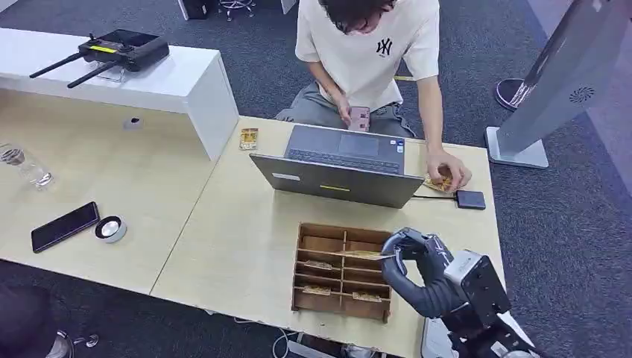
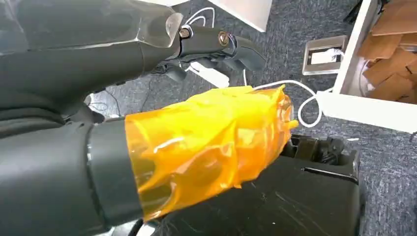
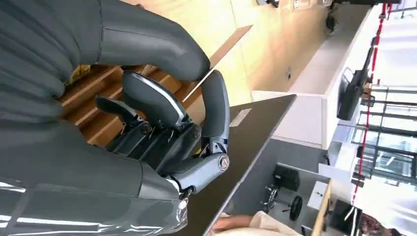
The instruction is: Pass the card to the sensor for recognition and then transmit it.
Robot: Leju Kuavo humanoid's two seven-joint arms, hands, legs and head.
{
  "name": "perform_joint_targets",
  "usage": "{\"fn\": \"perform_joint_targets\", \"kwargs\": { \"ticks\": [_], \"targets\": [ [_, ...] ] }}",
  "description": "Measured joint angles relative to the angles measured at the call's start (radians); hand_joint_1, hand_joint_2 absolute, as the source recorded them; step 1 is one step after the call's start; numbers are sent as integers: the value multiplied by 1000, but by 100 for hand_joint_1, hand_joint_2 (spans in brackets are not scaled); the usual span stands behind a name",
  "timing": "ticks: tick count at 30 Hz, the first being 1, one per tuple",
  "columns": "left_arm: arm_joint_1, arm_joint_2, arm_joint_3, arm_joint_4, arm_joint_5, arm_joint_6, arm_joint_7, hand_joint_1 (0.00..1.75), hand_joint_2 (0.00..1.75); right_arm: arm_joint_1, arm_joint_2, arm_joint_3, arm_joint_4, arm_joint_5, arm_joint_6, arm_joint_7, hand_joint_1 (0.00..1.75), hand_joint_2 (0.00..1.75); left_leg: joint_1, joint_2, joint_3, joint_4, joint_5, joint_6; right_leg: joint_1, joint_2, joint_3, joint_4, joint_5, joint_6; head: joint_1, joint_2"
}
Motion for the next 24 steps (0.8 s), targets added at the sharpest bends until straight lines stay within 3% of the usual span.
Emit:
{"fn": "perform_joint_targets", "kwargs": {
  "ticks": [10,16,24],
  "targets": [
    [-9,0,-24,2,-17,-9,-17,0,0,-88,39,20,-13,6,-23,-7,175,175,0,0,0,0,0,0,0,0,0,0,0,0,0,0],
    [-21,0,-43,4,-40,-24,-35,0,0,-196,74,55,-11,18,-40,15,175,175,0,1,0,0,0,0,0,1,0,0,0,0,0,0],
    [-36,-1,-81,30,-87,-30,-104,0,0,-329,111,84,82,58,-60,53,175,175,0,0,0,0,1,0,0,0,0,0,0,0,0,0]
  ]
}}
